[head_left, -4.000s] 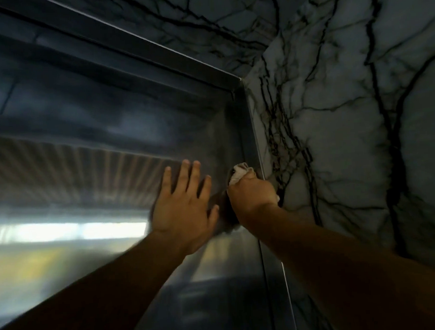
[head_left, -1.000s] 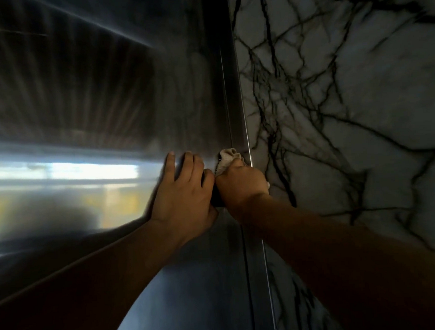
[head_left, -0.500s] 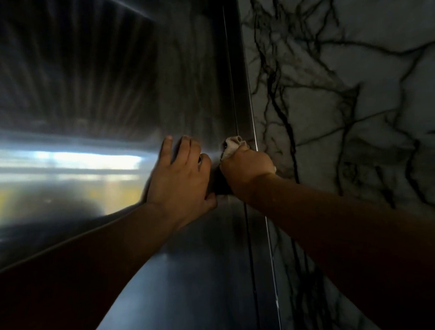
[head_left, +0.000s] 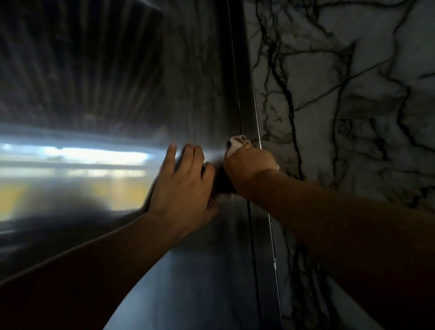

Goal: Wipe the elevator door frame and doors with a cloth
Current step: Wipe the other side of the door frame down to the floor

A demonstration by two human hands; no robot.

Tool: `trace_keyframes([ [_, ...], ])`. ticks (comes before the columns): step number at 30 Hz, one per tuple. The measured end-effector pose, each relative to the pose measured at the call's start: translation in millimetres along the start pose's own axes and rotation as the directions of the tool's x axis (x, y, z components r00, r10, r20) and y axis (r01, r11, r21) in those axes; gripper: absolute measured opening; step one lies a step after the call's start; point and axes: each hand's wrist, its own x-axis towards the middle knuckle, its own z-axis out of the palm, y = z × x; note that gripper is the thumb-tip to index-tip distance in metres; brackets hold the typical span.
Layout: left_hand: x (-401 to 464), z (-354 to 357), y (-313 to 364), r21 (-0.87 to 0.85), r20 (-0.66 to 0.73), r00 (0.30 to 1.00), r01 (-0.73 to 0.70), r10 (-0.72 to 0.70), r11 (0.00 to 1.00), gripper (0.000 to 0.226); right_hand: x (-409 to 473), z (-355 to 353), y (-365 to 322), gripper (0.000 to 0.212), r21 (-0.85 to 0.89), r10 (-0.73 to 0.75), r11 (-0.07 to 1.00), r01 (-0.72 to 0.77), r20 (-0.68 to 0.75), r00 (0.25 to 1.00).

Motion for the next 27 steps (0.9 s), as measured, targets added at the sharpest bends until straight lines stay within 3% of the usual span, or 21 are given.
trace_keyframes([
  [4, -16, 0, 10, 0.014, 0.047, 0.999, -0.014, 0.013, 1.000, 0.079, -19, 13, -4, 0.052, 0.082, -0.011, 0.997, 0.009, 0.017, 1.000],
  [9, -35, -7, 29, -0.015, 0.066, 0.997, 0.039, -0.037, 0.999, 0.068, -41, 29, -8, 0.052, 0.053, -0.019, 0.998, 0.016, 0.058, 0.998],
  [15, -69, -2, 58, -0.052, 0.094, 0.995, 0.025, -0.020, 0.998, 0.069, -80, 62, -24, 0.042, -0.015, -0.068, 0.998, 0.068, 0.003, 0.998],
  [19, -89, 7, 74, -0.029, 0.134, 0.991, -0.023, 0.026, 0.999, 0.077, -80, 73, -24, 0.036, 0.245, 0.032, 0.969, -0.023, -0.032, 0.999],
  [27, -101, 20, 94, -0.015, 0.140, 0.990, -0.001, 0.003, 1.000, 0.086, -81, 93, -32, 0.041, 0.226, 0.041, 0.974, -0.022, -0.079, 0.996],
])
